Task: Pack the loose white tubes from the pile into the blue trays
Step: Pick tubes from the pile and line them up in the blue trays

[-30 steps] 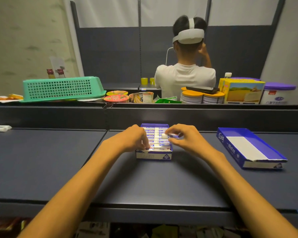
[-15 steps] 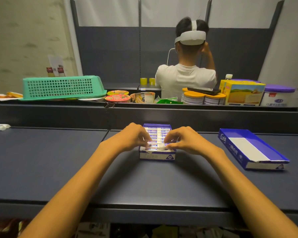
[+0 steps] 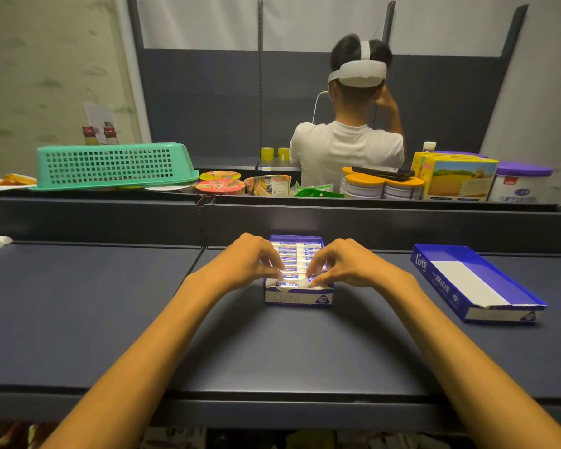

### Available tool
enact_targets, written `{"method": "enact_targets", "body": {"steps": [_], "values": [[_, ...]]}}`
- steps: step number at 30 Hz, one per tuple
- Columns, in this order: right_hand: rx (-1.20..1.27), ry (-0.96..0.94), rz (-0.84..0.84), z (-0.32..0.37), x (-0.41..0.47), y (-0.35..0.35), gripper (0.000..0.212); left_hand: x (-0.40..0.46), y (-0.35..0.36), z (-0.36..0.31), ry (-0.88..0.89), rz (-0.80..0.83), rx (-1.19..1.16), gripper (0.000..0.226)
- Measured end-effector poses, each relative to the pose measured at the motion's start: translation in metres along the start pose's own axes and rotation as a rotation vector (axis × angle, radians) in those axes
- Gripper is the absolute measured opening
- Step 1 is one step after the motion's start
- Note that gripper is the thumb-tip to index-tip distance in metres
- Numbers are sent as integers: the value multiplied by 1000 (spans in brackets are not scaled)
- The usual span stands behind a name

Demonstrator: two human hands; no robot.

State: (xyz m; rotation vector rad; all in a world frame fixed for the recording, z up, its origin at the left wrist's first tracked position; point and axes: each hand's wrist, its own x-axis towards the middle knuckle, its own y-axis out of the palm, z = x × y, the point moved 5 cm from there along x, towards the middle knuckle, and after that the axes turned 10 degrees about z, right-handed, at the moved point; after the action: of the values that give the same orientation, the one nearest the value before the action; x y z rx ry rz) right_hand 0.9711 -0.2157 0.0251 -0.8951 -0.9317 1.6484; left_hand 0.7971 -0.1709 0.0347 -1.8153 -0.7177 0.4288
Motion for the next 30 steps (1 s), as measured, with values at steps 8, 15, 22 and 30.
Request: {"method": "enact_targets", "body": {"steps": [8,15,22,30], "values": [[-62,10,65,2,0,-5,32,-4,-4,6,-7,-42,-5,24],[-138,2,63,2,6,0,25,-3,-6,7,-2,-59,12,24],[-51,-20,36,0,-3,0,30,3,0,9,-16,-86,38,31],[-64,-40,21,-5,-8,9,39,6,3,9,-52,-93,61,32]]}}
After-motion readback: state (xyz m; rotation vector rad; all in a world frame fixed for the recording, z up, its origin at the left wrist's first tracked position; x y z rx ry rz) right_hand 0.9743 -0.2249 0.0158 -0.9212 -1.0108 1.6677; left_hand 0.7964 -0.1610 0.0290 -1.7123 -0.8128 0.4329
